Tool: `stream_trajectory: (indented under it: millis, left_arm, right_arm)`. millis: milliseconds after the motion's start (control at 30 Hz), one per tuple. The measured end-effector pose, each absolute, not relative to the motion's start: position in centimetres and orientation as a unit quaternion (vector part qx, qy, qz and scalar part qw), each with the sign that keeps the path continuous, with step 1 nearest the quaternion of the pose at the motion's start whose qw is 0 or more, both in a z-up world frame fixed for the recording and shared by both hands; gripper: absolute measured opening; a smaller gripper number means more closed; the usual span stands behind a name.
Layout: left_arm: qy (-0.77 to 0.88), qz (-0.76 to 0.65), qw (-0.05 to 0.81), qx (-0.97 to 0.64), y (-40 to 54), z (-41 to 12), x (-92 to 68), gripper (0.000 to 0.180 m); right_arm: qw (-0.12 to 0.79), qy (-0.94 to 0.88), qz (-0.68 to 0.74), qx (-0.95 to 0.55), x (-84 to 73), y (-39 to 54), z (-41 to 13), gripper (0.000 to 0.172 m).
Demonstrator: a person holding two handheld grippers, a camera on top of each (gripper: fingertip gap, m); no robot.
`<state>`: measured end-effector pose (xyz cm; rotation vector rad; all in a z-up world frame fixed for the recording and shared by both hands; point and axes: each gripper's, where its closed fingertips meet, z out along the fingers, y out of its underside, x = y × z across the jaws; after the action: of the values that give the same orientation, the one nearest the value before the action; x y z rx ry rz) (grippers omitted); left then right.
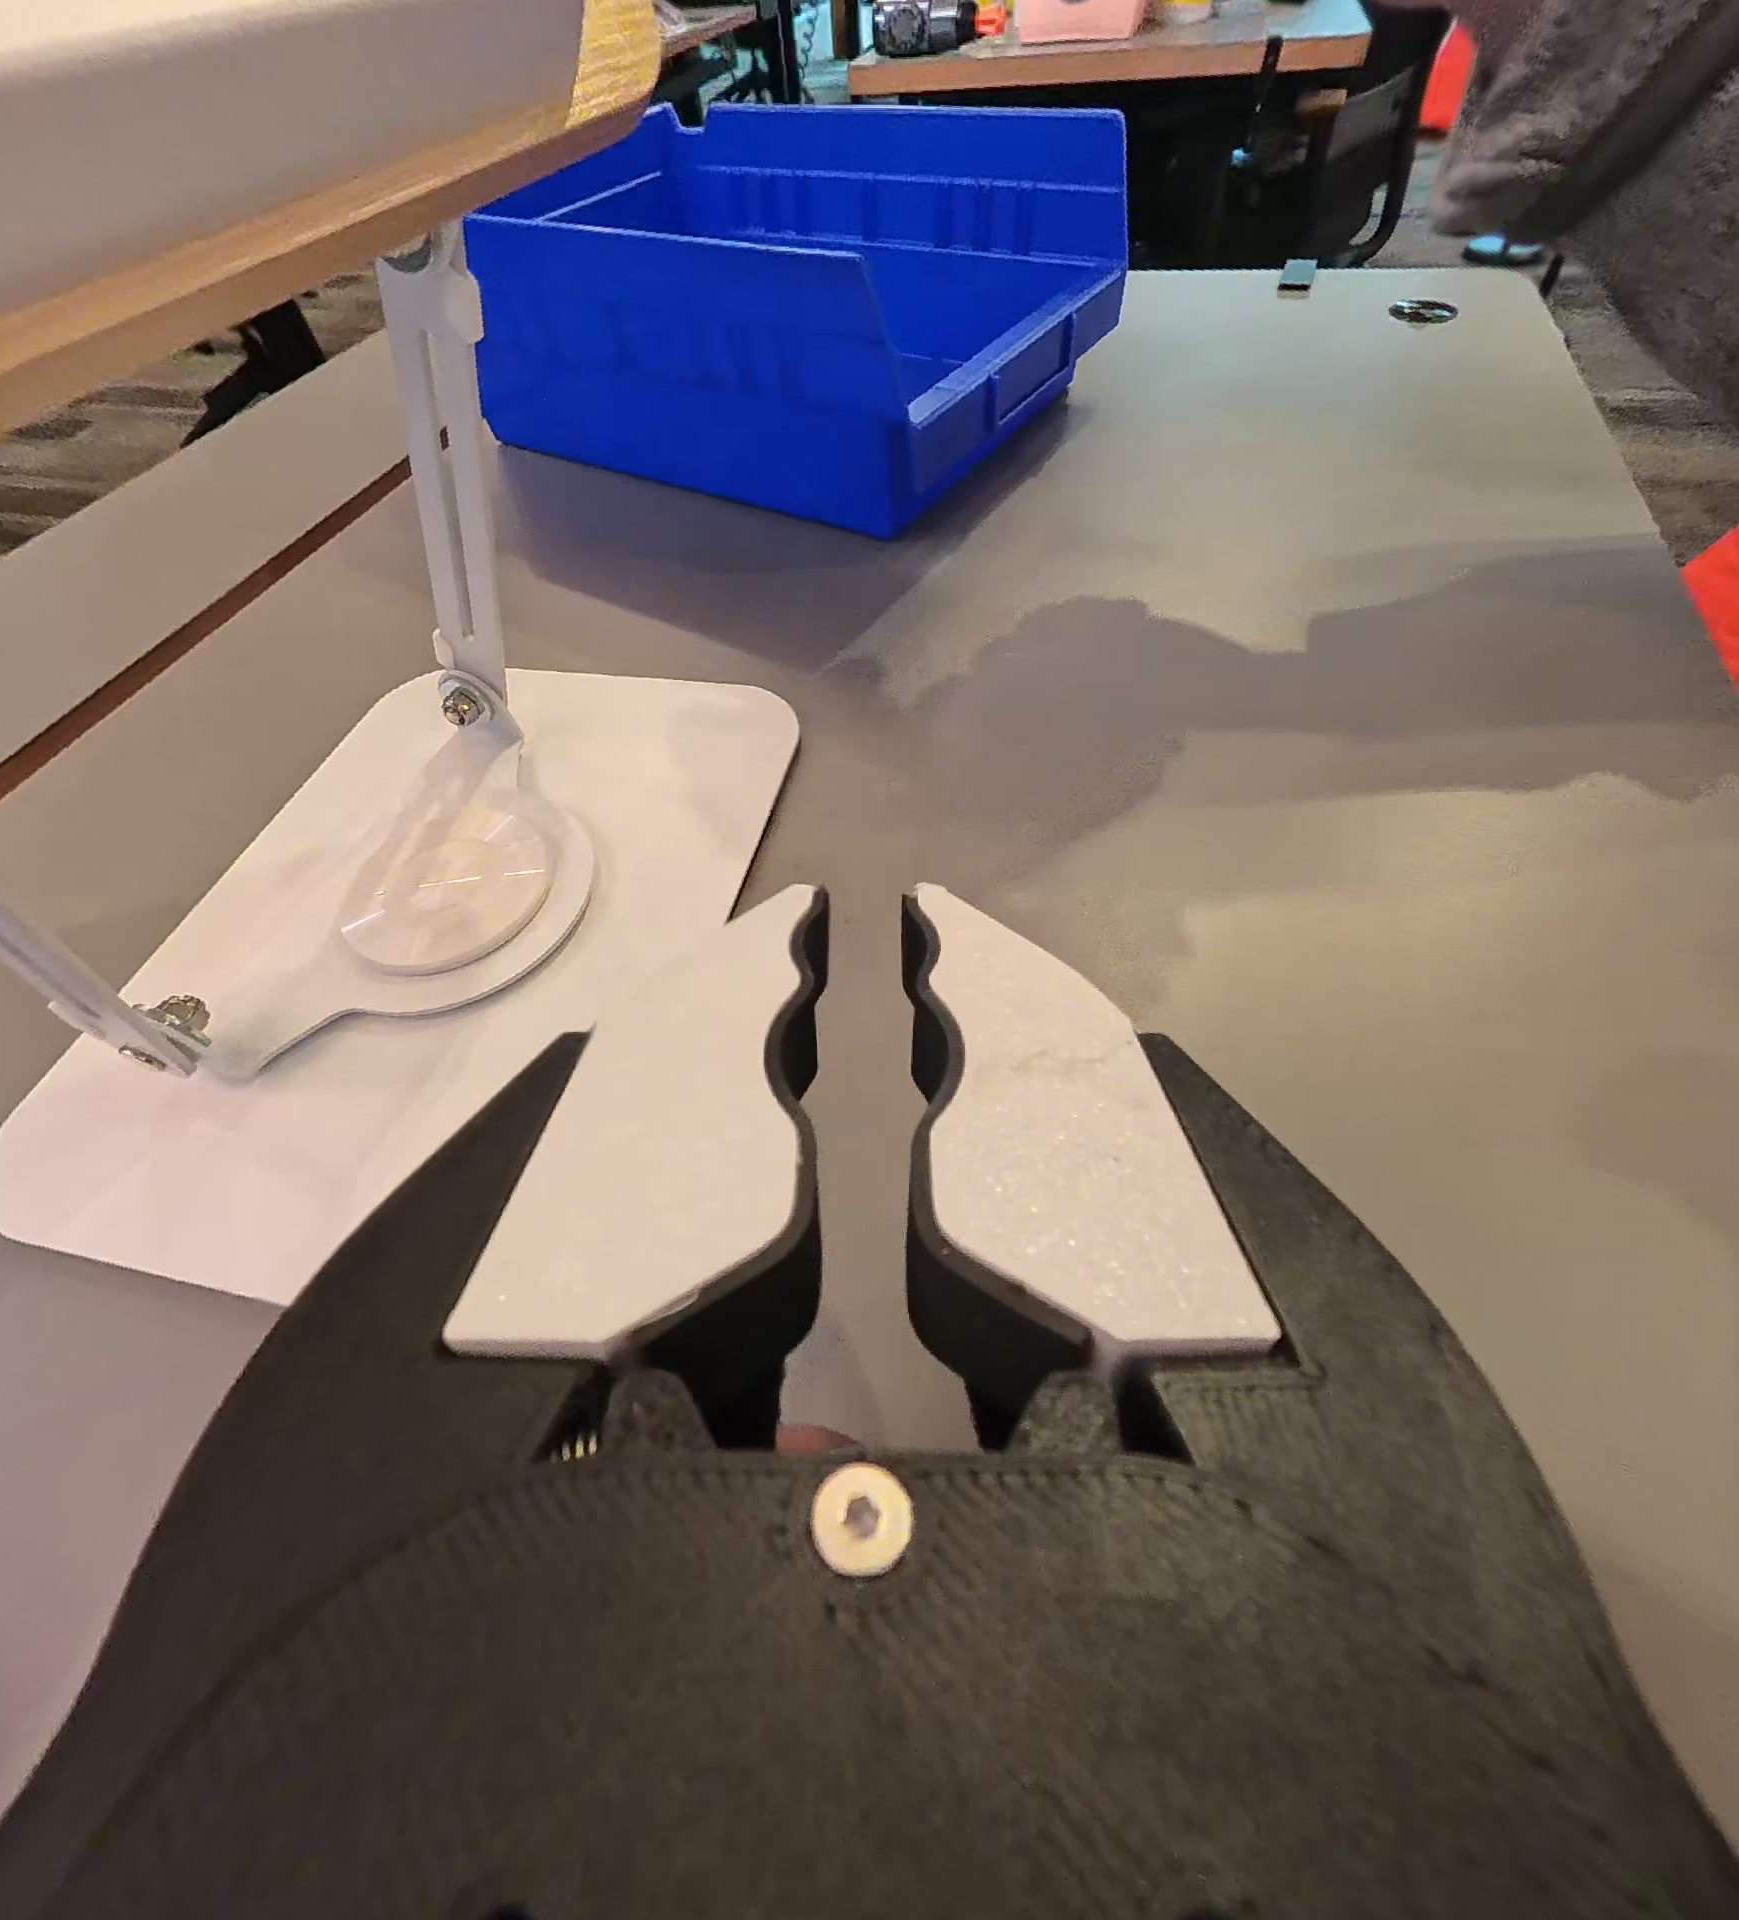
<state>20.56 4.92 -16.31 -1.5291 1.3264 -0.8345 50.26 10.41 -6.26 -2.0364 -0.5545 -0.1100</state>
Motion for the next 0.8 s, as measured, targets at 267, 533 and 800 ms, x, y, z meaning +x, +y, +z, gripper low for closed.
stream_trajectory:
  millis: [267, 533, 800]
  left_arm:
    - [0.518, -0.314, 0.480, -0.635, 4.9, -15.9, 18.2, 0.019]
    - [0.436, -0.294, 0.528, -0.667, 6.3, -14.6, 11.9, 0.027]
    - [0.324, -0.231, 0.623, -0.673, 7.6, -11.3, 3.4, 0.056]
  right_arm:
    - [0.543, -0.150, -0.069, -0.823, 53.7, 4.3, -9.1, 0.052]
    - [0.574, -0.066, -0.116, -0.808, 60.3, 1.2, -10.0, 0.059]
    - [0.588, 0.004, -0.089, -0.804, 64.1, 1.6, -12.0, 0.067]
